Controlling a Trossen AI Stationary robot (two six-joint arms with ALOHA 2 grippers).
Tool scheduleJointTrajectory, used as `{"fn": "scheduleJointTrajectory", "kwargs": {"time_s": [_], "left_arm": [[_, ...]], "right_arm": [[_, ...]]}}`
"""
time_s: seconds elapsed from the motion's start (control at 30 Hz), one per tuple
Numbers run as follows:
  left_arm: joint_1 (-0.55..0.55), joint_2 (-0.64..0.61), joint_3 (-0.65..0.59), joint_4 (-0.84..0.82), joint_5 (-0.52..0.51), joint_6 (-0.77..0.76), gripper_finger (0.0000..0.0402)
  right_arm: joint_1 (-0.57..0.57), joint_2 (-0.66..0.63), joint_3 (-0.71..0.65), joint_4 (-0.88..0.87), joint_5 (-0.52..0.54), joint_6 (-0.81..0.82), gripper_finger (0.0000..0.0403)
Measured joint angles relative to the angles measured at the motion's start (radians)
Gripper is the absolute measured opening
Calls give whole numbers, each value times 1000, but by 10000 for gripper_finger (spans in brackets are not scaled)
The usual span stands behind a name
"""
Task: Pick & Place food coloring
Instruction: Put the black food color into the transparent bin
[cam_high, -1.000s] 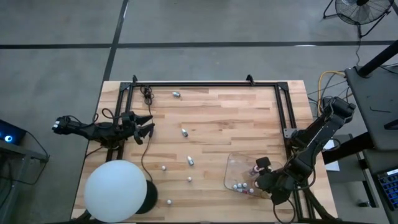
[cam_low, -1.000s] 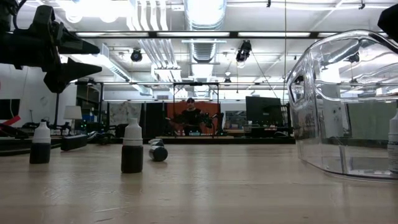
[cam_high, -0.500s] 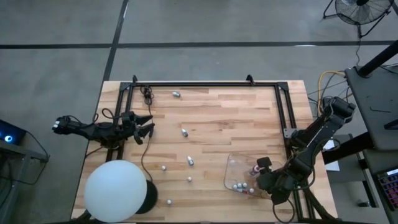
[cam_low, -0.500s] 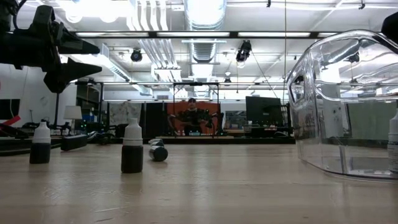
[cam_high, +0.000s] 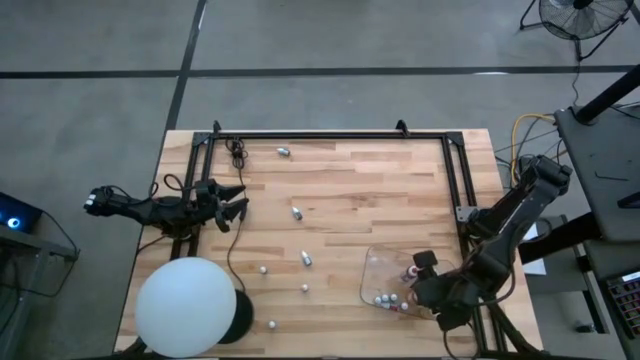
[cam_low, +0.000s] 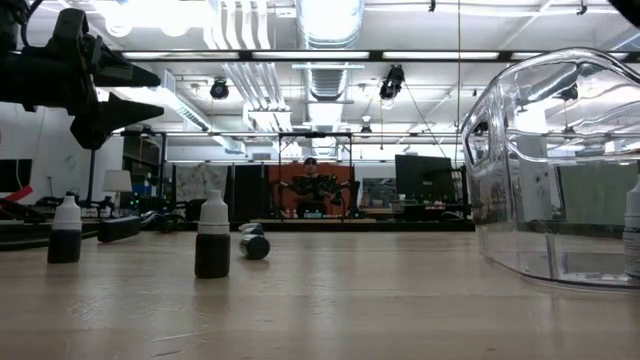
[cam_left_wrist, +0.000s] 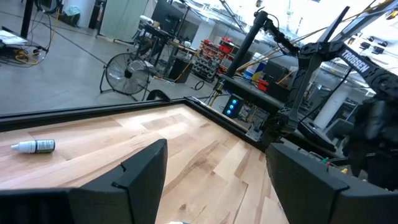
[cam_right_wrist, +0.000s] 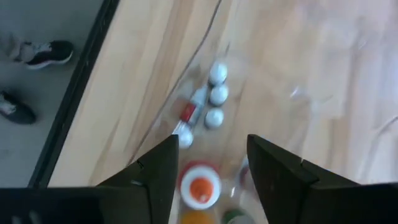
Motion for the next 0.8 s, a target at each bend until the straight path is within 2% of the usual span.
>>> {"fn": "scheduleJointTrajectory", "kwargs": {"time_s": [0.17,0.4,0.8], "left_arm": [[0,0,0,0,0,0,245],[0,0,0,0,0,0,245],[0,0,0,0,0,0,245]], "right_arm": [[-9,-2,87,-61,89,-28,196],[-66,-2,194,-115,157,-50,209],[-223,-2,266,-57,298,-2,234]]}}
